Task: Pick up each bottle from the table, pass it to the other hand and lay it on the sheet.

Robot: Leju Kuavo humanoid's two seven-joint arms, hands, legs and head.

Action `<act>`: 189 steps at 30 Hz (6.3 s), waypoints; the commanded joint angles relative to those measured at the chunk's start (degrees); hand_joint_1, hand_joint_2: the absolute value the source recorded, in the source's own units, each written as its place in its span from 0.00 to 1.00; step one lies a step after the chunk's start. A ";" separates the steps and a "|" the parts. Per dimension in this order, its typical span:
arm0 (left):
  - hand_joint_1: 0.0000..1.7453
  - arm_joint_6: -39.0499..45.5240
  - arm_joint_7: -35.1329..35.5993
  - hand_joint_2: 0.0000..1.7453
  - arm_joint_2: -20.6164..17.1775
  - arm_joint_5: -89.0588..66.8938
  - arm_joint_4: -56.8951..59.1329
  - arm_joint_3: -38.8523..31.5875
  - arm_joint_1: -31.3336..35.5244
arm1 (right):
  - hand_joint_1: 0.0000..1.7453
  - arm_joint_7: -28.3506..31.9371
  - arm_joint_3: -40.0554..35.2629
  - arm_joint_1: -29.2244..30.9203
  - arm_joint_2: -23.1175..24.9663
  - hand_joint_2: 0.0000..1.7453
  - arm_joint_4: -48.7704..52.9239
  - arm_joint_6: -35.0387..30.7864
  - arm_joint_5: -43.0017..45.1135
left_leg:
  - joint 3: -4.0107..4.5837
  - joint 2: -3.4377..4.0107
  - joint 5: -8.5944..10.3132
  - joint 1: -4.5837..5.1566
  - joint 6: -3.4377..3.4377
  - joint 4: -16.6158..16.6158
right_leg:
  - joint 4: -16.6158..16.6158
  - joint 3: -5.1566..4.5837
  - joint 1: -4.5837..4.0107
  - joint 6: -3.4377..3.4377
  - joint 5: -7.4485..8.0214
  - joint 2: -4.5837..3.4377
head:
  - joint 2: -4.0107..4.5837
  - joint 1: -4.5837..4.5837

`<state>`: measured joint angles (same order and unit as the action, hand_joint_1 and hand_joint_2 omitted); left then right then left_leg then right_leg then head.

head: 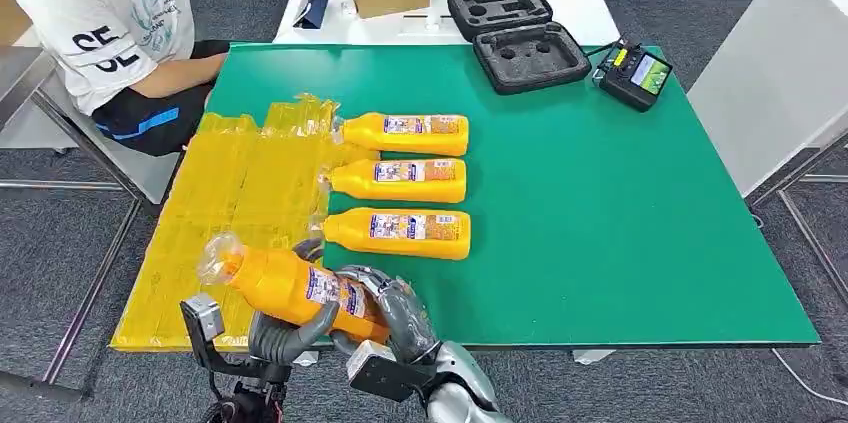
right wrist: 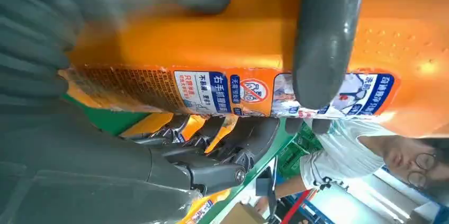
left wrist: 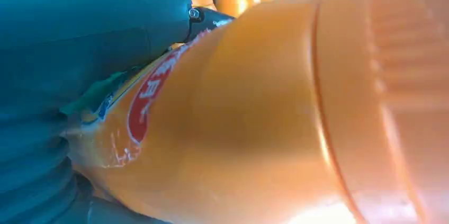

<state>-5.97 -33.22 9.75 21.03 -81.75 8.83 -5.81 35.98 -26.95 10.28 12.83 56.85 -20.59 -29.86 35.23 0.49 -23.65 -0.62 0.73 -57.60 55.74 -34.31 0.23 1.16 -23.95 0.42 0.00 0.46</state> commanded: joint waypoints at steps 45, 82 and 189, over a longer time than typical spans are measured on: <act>1.00 45.58 2.22 1.00 -9.54 -72.30 1.52 -4.85 12.05 | 0.00 4.02 -5.29 -10.24 -6.49 1.00 33.88 -10.58 24.53 | -0.24 -0.09 -0.04 -0.01 -0.05 0.09 | -0.05 0.23 0.00 -0.05 -0.08 0.05 | 0.00 0.00; 0.15 6.27 13.83 1.00 -22.18 -75.09 35.50 4.95 29.14 | 0.00 4.02 -4.17 -6.19 -2.71 1.00 23.14 0.13 25.54 | -0.55 -0.01 0.10 -0.04 -0.09 0.14 | -0.06 0.56 -0.03 -0.09 0.03 -0.06 | 0.00 -0.02; 0.00 37.32 -5.12 1.00 -7.55 -35.37 7.20 -15.29 13.58 | 0.00 -31.69 11.85 26.65 -3.26 1.00 -28.33 -3.89 -36.52 | -0.20 -0.05 0.16 0.00 -0.04 0.04 | 0.01 0.24 0.01 -0.04 -0.02 0.03 | 0.00 -0.02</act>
<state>31.41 -38.34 1.11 -14.62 -78.79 -5.38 5.66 4.09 -15.37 31.21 8.68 39.47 -24.33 -66.66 35.28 0.49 -23.41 -0.64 0.70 -57.61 55.77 -34.32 0.22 1.14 -23.87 0.47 0.00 0.44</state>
